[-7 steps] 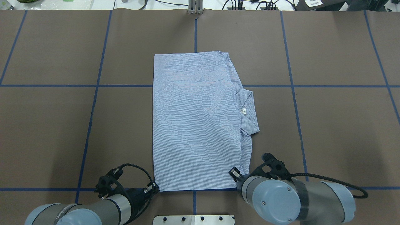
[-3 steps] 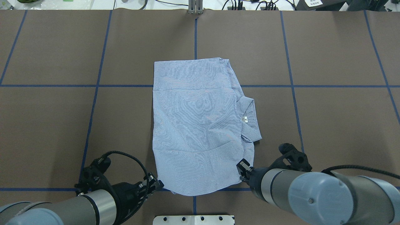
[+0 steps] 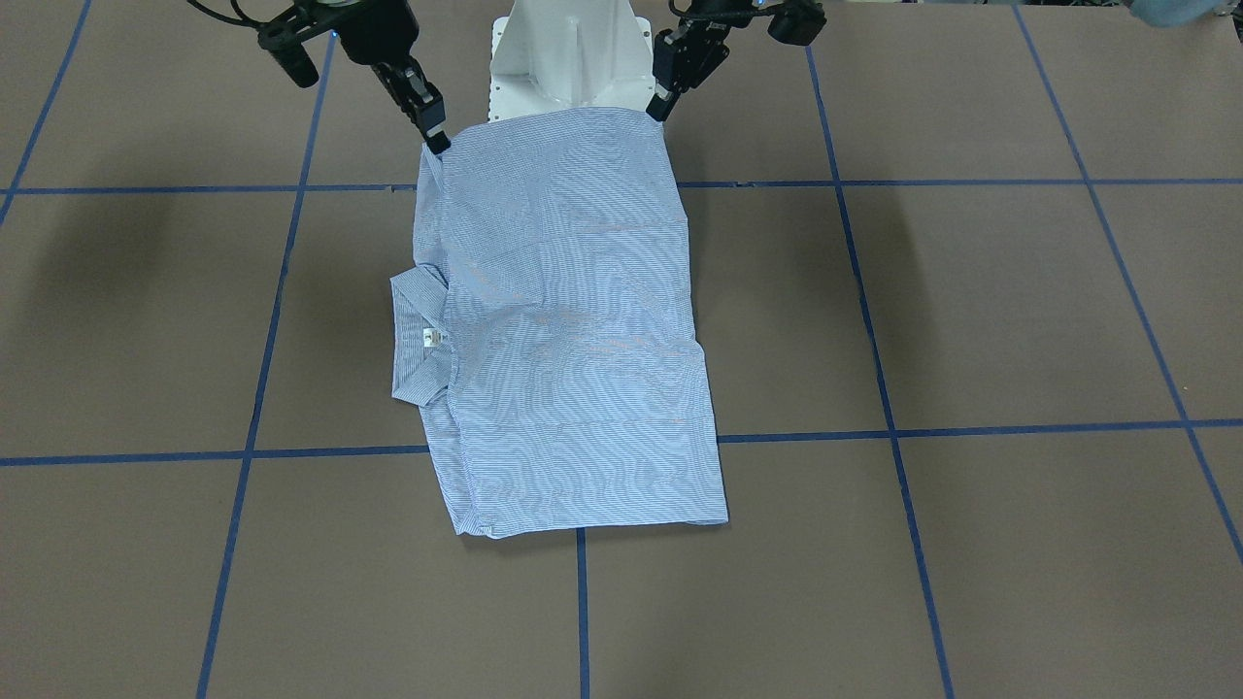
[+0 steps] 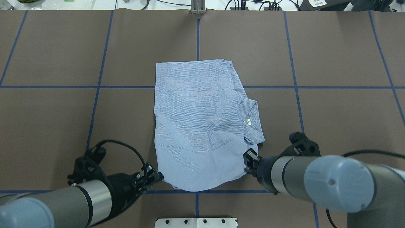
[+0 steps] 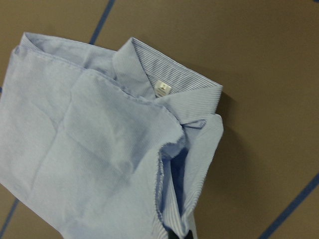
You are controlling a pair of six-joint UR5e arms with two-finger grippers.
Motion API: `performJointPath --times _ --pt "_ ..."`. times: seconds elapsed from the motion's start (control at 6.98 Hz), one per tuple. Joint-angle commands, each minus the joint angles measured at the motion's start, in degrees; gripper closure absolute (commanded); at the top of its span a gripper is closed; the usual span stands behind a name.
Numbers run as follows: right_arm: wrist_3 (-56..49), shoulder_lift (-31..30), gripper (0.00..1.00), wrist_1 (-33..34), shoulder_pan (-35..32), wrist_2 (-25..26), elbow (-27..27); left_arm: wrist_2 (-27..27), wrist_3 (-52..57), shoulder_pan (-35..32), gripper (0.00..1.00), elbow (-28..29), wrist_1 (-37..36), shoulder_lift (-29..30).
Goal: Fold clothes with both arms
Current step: 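Grasp the near edge with both grippers and lift it, then fold the near edge with both grippers over toward the far edge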
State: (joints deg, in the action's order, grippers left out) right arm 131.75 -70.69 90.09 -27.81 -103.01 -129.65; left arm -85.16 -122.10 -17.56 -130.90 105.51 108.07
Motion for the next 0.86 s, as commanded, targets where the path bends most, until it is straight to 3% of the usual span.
performJointPath --times 0.0,0.43,0.72 --pt "-5.32 7.29 1.0 0.0 -11.01 -8.96 9.99 -7.62 6.23 -11.31 1.0 5.8 -1.71 5.28" --pt "-10.52 15.2 1.0 -0.17 -14.98 -8.97 23.0 -10.03 11.61 -19.07 1.0 16.88 -0.04 10.3" --pt "-14.58 18.81 1.0 -0.61 -16.3 -8.97 30.74 -9.94 12.94 -21.37 1.0 25.29 6.78 12.59"
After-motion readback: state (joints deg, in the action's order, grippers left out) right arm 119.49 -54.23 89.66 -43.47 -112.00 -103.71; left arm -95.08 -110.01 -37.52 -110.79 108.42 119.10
